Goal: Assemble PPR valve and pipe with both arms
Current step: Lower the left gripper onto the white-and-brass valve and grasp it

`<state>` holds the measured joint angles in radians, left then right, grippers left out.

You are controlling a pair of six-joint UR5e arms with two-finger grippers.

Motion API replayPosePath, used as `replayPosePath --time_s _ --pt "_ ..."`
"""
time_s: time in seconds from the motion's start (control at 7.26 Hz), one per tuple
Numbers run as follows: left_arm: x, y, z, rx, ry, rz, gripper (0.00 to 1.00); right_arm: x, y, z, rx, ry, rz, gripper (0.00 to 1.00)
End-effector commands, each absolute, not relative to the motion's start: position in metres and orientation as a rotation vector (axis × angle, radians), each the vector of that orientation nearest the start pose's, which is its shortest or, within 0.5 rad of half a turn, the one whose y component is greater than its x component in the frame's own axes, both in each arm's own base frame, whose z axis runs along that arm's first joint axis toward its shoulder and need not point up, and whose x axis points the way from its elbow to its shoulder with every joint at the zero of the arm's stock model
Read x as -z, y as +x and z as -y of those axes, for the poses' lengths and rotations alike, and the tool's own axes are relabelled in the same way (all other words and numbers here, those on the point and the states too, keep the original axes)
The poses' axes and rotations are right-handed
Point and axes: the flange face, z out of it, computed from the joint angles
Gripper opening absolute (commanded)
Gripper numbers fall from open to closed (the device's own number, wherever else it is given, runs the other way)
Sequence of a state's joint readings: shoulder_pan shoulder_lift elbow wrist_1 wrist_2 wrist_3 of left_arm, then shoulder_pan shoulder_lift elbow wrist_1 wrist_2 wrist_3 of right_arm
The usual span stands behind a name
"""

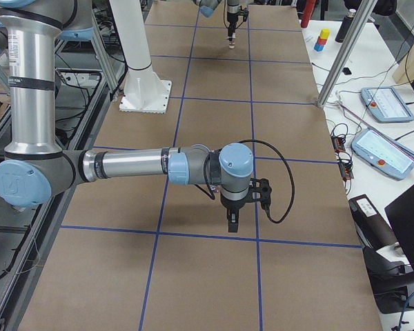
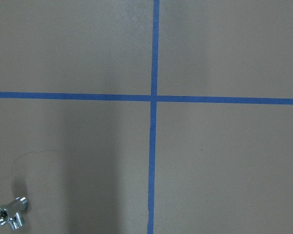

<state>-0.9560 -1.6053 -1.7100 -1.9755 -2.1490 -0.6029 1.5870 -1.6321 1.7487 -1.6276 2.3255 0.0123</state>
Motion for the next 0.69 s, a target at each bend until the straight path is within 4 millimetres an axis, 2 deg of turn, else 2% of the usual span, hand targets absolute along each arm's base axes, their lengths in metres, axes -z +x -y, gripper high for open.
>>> replayPosePath --time_s 0.0,0.14,0.55 --pt "-0.5357 0.2413 0.4782 -0.178 0.138 -0.782 0.62 -0.6068 0.0730 0.4668 -0.005 0.060 0.754 1.00" --pt "-0.5390 0.2399 0.4765 -0.178 0.135 -0.777 0.50 -0.6075 0.0729 0.4662 -0.005 0.059 0.754 1.00" --pt "-0.5431 0.2375 0.4744 -0.203 0.141 -0.772 0.49 -0.6067 0.0728 0.4662 -0.005 0.060 0.756 1.00"
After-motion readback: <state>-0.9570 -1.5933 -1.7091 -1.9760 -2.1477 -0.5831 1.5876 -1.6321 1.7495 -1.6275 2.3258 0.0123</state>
